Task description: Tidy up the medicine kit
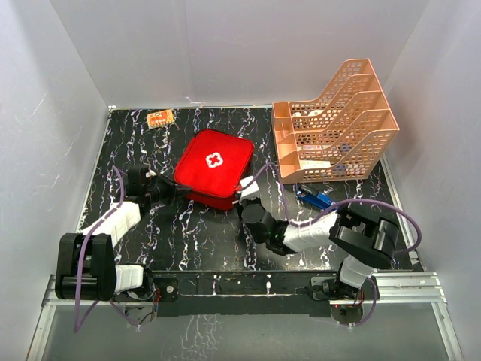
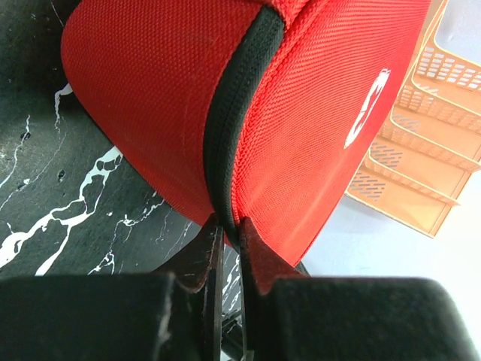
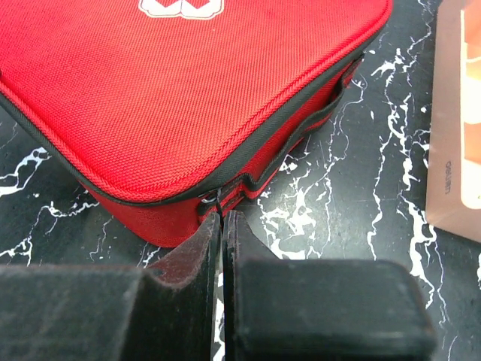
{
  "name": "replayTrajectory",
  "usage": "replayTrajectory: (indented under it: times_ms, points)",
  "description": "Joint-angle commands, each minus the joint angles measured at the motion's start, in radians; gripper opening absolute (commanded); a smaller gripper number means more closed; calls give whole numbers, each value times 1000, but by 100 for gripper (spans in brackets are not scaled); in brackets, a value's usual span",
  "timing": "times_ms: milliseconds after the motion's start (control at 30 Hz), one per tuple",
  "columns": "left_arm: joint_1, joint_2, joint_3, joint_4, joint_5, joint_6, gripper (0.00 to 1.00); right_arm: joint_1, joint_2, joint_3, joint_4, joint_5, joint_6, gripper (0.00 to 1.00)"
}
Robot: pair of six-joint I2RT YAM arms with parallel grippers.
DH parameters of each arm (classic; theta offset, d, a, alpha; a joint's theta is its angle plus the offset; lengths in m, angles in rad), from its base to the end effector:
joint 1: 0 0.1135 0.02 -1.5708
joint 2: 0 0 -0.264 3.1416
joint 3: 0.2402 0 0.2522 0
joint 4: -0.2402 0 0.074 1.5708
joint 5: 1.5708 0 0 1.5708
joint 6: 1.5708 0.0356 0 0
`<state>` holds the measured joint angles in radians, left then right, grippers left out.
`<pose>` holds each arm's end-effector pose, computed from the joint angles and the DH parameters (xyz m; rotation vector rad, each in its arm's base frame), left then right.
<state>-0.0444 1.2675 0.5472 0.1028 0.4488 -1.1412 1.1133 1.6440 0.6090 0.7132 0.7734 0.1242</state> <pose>0.2504 -0.0266 0.1876 -0.9870 2.1460 -1.1208 0.1594 0.2674 0.1653 -0.3739 1.7623 0.1492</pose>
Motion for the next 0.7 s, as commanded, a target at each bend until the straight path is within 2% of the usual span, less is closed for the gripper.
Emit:
replayTrajectory:
  times_ms: [0,67,200,333,433,533,667]
  points:
    - [32,-16,57,0,-83,112,0,-93,-71,3,-72,-50,-98,0]
    - [32,-5,66,-2,-44,138,0,-113,-68,33,-118,-119,-91,0]
    - [36,-5,79,-23,1,195,1,-118,-39,73,-133,-141,-99,0]
    - [36,-4,88,1,100,217,37,-105,-32,85,-132,-147,-62,0]
    - [33,5,72,57,187,202,55,-84,-29,96,-127,-142,-48,0]
    - [32,13,56,68,207,192,60,-54,-18,117,-120,-137,-47,0]
    - [31,-19,47,22,146,201,62,-3,8,159,-109,-120,-55,0]
